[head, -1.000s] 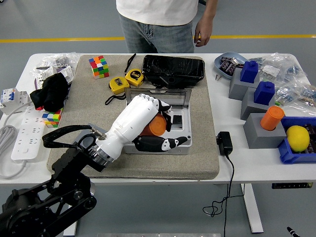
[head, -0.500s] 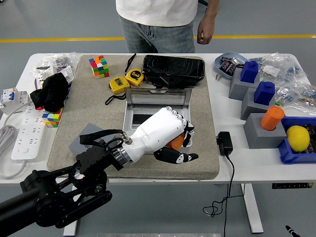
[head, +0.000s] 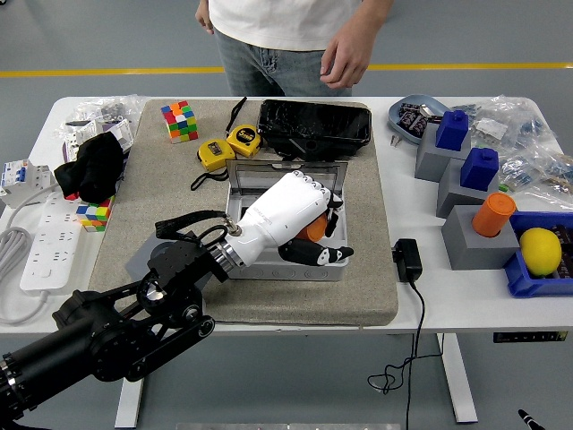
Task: Fetch the battery,place it into the box,close the lid of the box
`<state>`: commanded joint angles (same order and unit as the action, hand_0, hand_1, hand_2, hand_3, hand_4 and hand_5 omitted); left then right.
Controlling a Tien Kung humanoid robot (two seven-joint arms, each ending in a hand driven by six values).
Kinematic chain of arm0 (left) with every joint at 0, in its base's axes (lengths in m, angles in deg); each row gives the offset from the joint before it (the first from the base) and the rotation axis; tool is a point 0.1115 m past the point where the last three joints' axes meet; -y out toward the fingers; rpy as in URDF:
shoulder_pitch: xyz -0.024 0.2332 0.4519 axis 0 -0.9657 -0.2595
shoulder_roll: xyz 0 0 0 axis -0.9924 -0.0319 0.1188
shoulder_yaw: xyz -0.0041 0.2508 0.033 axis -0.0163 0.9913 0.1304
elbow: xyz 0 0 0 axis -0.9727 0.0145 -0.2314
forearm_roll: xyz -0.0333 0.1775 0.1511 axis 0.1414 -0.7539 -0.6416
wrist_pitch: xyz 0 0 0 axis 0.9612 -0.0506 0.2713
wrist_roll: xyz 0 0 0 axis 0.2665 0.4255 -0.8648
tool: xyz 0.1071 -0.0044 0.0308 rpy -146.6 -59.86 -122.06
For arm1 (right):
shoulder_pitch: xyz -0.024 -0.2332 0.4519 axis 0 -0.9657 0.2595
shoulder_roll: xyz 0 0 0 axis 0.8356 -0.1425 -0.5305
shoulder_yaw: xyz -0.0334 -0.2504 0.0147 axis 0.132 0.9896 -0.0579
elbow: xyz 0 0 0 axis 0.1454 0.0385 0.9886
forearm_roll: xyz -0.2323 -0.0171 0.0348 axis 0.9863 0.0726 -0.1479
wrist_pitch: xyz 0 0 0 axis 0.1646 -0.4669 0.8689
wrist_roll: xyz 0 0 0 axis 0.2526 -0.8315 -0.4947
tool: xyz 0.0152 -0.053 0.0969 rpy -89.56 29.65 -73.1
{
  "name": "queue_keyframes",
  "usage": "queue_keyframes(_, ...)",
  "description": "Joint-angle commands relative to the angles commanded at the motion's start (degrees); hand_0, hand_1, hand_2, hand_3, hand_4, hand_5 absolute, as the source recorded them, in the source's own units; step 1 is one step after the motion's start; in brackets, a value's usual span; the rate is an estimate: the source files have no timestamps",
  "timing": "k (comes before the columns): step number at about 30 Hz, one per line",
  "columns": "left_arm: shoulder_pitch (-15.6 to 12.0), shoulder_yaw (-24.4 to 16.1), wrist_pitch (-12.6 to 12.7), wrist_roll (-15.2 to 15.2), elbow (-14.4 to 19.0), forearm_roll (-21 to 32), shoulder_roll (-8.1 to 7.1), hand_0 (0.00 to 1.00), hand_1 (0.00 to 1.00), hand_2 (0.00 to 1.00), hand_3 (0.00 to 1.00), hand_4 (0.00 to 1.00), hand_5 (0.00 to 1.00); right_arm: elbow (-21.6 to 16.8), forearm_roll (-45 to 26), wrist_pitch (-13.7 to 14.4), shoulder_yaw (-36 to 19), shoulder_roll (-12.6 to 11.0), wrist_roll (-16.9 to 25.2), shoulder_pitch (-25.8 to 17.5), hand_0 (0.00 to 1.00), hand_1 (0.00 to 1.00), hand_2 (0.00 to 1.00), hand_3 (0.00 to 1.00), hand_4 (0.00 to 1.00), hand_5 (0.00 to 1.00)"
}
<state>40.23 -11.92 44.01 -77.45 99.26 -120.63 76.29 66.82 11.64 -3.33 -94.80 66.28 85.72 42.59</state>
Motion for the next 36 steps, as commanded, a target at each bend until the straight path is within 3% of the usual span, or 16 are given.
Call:
queue_keyframes(3,0.4,-0.2,-0.1,0.5,-1.9,1.1,0.73,0.063,0.002,0.002,0.002,0.884,0.604,0.0,-0.1,0.0,0.2,-0.1,0.0,0.0,0.767,0.721,0.732,0.765,0.998,0.998)
queue_keyframes(4,0.6,-0.3,-0.1,0.6,-2.4,1.4,0.94,0.067,0.002,0.002,0.002,0.884,0.926,0.0,-0.1,0.0,0.2,-0.1,0.0,0.1,0.767,0.721,0.732,0.766,0.998,0.998)
queue_keyframes(9,1.3,-0.2,-0.3,1.2,-4.7,2.7,1.91,0.067,0.002,0.002,0.002,0.884,0.926,-0.1,0.0,-0.1,0.4,-0.1,0.0,0.1,0.767,0.721,0.732,0.766,0.998,0.998)
queue_keyframes(10,1.5,-0.1,-0.4,1.3,-5.2,3.2,2.18,0.069,0.002,0.002,0.002,0.904,0.998,-0.1,-0.1,-0.1,0.5,-0.1,0.0,0.0,0.768,0.721,0.732,0.766,0.998,0.998)
queue_keyframes(20,2.5,-0.1,-1.1,2.0,-9.0,5.0,3.46,0.072,0.002,0.002,0.002,0.928,0.998,0.0,-0.6,0.0,1.2,-0.2,0.1,0.0,0.768,0.721,0.732,0.766,0.998,0.998)
queue_keyframes(27,4.0,-0.9,-1.1,2.0,-13.5,4.9,4.97,0.072,0.002,0.002,0.002,0.935,0.998,-0.2,-0.3,-0.1,1.1,-0.2,0.1,0.2,0.768,0.721,0.732,0.766,0.998,0.998)
queue_keyframes(36,4.8,-1.5,-1.2,1.8,-14.8,4.4,5.54,0.074,0.002,0.004,0.002,0.941,0.998,0.0,-0.7,0.0,1.7,-0.3,0.0,0.2,0.768,0.721,0.732,0.767,0.998,0.998)
